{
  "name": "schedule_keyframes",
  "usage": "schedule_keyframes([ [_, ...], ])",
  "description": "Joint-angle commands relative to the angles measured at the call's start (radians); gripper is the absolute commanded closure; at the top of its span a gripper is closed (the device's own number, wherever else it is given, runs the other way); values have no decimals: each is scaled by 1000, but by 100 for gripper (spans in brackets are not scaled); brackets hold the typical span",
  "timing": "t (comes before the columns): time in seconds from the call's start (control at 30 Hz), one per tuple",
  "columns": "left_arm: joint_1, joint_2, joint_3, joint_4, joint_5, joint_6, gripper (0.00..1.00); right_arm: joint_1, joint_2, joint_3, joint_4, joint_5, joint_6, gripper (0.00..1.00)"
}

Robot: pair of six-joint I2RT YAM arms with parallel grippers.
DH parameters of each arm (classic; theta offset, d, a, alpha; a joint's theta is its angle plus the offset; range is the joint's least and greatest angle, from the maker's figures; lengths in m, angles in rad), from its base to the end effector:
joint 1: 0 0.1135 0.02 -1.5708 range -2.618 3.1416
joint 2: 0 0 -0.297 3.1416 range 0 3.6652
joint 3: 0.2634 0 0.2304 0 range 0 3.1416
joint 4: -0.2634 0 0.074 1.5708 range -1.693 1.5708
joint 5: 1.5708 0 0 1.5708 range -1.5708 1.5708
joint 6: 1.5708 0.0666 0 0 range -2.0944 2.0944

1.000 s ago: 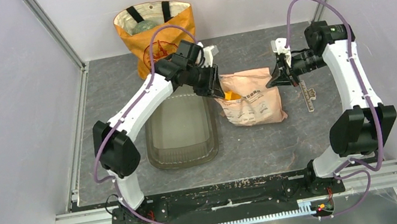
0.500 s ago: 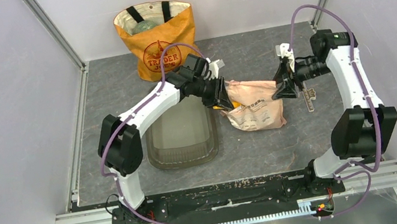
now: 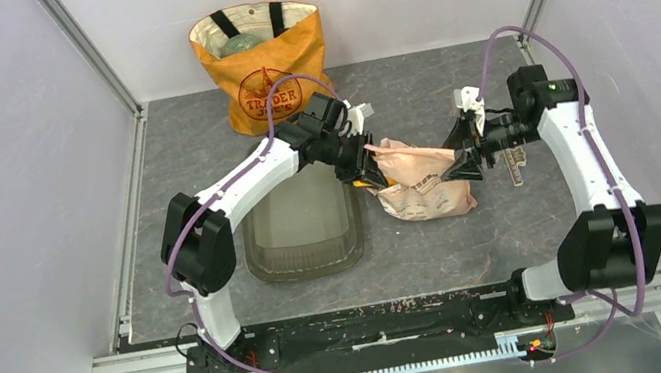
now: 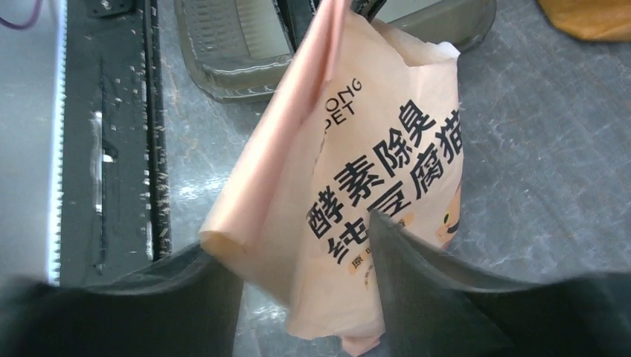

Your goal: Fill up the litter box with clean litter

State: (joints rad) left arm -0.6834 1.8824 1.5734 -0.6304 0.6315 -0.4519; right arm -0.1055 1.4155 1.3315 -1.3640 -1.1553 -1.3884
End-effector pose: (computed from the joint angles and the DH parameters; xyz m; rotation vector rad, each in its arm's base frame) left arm 0.2982 -0.2936 0.2826 0.5950 2.6354 -1.2118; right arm 0.2184 0.0382 0.3479 -1.3287 1.6380 0.9199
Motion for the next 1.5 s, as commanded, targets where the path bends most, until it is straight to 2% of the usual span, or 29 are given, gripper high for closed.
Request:
schedule_keyframes([
  [0.0, -2, -38, 11, -69, 5, 37, 98, 32, -94, -111, 339, 6, 291, 53],
  [0.03, 1, -42, 5, -60, 19, 38, 97, 32, -105, -125, 372, 16, 308, 72],
  [0.1, 16, -60, -11, -41, 18, 26, 82, 32, -104, -123, 371, 31, 311, 95],
  [0.13, 29, -71, -28, -22, 17, 10, 78, 32, -96, -111, 353, 36, 305, 100],
  [0.2, 60, -105, -82, 63, 31, -47, 73, 31, -75, -83, 300, 37, 275, 100],
  [0.3, 83, -170, -175, 216, 28, -140, 58, 32, -60, -63, 281, 30, 268, 100],
  [0.43, 81, -189, -217, 291, 23, -184, 45, 32, -56, -61, 280, 20, 270, 100],
  [0.9, 62, -179, -286, 459, -21, -311, 46, 32, -48, -55, 262, 16, 270, 100],
  [1.07, 43, -149, -293, 521, -38, -359, 60, 32, -50, -53, 262, 21, 266, 100],
  [1.13, 41, -143, -290, 525, -44, -361, 68, 32, -49, -50, 261, 22, 267, 100],
  [1.2, 41, -136, -280, 513, -50, -359, 72, 32, -47, -46, 263, 27, 266, 100],
  [1.23, 41, -134, -273, 497, -49, -352, 70, 31, -44, -43, 263, 30, 268, 100],
  [1.33, 45, -151, -261, 462, -34, -324, 51, 32, -48, -43, 262, 34, 267, 100],
  [1.47, 45, -228, -346, 509, -29, -365, 47, 32, -53, -49, 261, 35, 266, 100],
])
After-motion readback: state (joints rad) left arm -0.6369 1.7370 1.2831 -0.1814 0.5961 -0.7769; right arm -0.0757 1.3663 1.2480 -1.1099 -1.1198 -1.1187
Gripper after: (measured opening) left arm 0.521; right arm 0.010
